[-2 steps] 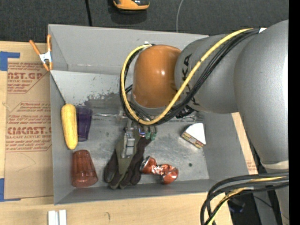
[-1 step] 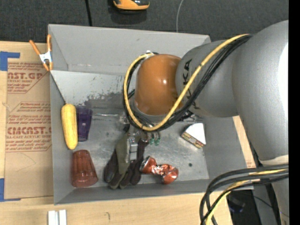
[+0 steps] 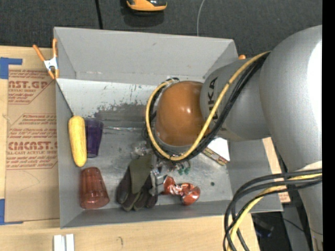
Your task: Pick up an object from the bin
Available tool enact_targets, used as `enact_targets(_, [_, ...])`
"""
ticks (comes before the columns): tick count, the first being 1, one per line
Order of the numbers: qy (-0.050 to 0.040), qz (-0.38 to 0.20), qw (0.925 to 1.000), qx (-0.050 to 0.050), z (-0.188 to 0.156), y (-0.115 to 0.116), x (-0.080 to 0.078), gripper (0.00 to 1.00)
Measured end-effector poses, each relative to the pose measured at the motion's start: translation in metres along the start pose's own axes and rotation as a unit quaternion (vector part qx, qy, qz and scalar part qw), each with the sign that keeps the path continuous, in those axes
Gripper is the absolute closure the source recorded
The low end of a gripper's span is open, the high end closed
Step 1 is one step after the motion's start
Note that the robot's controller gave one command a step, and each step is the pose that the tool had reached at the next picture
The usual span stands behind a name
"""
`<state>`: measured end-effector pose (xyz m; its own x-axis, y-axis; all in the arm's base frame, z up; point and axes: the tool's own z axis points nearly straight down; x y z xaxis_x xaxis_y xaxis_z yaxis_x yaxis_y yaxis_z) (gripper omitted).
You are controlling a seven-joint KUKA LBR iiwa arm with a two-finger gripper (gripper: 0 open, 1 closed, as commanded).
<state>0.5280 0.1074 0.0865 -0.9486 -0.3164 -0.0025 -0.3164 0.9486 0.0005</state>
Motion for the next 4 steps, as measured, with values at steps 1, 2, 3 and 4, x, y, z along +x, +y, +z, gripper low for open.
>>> enact_targets(1, [-0.0005,0.021,0.9998,0.0,0.015,-0.019,0.024,1.0])
enact_targets(2, [-0.0006,0.021,0.9998,0.0,0.015,-0.019,0.024,1.0])
enact_targets(3, [0.0002,0.037,0.9993,0.0,-0.112,-0.024,0.015,1.0])
enact_targets(4, [0.0002,0.037,0.9993,0.0,-0.112,-0.024,0.015,1.0])
